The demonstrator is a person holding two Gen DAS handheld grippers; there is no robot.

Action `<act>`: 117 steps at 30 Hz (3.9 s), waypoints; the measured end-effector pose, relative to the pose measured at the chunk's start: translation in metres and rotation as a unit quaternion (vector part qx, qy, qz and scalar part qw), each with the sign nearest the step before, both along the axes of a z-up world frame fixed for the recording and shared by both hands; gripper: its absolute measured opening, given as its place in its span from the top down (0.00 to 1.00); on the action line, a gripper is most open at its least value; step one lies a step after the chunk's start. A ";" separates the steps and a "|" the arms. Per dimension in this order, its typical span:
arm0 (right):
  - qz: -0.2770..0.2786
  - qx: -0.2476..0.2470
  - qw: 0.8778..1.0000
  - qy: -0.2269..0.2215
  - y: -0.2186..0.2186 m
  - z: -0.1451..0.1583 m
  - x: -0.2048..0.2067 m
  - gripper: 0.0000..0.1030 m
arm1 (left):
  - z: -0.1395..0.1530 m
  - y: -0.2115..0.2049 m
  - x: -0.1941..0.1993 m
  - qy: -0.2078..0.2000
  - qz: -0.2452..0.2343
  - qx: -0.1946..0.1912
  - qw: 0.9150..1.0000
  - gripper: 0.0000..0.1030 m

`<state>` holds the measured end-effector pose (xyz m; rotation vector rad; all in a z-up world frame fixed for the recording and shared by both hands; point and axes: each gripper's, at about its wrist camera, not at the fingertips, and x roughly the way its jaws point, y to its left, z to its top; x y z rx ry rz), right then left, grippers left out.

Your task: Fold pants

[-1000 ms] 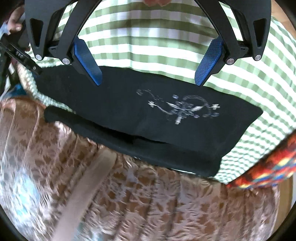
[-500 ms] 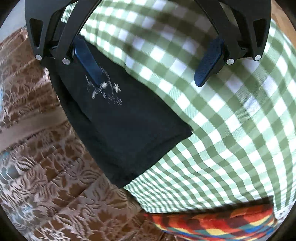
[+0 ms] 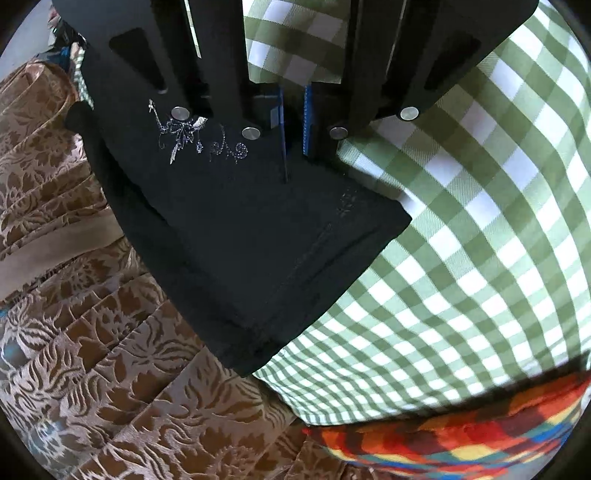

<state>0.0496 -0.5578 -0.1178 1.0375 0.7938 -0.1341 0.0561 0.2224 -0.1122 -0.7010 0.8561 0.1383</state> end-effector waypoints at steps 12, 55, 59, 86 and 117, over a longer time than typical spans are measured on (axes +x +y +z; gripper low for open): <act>0.017 -0.055 0.998 -0.022 0.012 0.041 -0.047 0.87 | 0.045 -0.003 -0.022 -0.021 -0.032 0.044 0.998 0.95; 0.341 -0.129 0.930 -0.056 0.241 0.046 -0.012 0.25 | 0.061 -0.045 -0.022 -0.024 -0.126 0.072 0.989 0.60; 0.337 -0.130 0.930 -0.067 0.250 0.052 -0.006 0.25 | 0.084 -0.025 0.037 -0.044 -0.111 0.037 0.992 0.56; 0.331 -0.105 0.937 -0.031 0.257 0.026 0.040 0.20 | 0.052 -0.013 0.278 0.040 -0.104 0.179 0.977 0.92; 0.266 0.035 0.963 -0.015 0.280 0.063 0.206 0.44 | 0.105 -0.048 -0.078 -0.204 -0.329 0.084 0.918 0.93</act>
